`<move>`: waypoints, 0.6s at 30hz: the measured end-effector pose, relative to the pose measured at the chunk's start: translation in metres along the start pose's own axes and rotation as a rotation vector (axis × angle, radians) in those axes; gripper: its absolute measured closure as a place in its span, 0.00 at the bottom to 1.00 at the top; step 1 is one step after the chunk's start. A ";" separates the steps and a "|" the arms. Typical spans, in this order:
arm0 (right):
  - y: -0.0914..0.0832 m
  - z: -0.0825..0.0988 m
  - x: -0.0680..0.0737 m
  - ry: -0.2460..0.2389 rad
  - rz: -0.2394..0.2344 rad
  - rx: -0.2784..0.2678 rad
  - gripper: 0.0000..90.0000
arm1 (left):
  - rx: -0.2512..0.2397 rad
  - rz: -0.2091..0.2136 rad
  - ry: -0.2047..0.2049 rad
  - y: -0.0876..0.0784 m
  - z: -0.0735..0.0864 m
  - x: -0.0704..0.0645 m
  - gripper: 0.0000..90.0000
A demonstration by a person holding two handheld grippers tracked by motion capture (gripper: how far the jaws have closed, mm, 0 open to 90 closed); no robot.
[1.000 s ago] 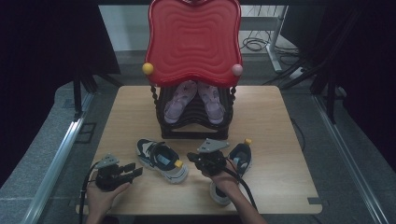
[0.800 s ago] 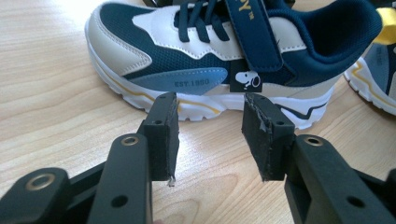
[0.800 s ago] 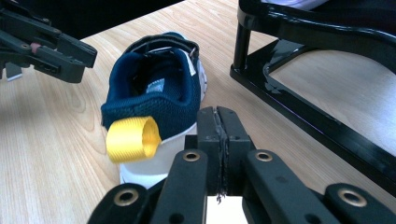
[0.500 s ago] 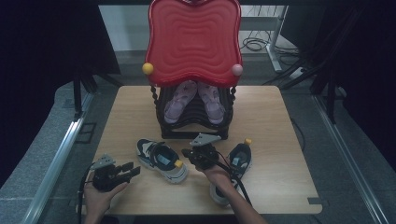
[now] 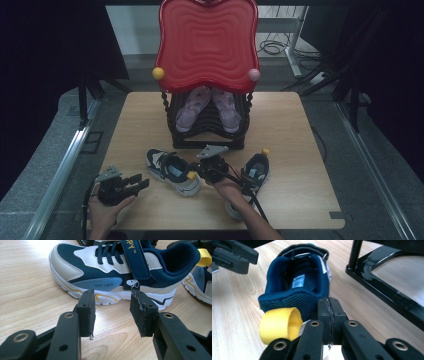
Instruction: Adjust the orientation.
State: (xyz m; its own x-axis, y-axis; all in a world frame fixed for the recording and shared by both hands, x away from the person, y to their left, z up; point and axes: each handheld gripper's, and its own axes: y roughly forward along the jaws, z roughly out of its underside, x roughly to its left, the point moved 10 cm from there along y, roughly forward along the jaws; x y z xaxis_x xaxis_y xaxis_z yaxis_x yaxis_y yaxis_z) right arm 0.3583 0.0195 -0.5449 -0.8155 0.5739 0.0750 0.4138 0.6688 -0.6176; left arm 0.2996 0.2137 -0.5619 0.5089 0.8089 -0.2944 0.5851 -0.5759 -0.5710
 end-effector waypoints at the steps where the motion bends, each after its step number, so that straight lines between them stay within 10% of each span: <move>1: 0.001 0.000 0.001 -0.005 0.001 0.003 1.00 | 0.001 -0.001 0.000 0.000 0.000 0.000 0.62; 18: -0.005 0.009 0.029 -0.060 -0.059 0.026 1.00 | 0.014 -0.007 -0.003 0.003 0.004 0.002 0.61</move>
State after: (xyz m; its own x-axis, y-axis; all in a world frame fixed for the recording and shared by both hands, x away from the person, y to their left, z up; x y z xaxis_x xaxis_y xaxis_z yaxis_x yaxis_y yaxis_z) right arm 0.3292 0.0284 -0.5464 -0.8610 0.5045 0.0653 0.3549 0.6876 -0.6334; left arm 0.3001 0.2145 -0.5668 0.5034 0.8130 -0.2926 0.5797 -0.5689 -0.5833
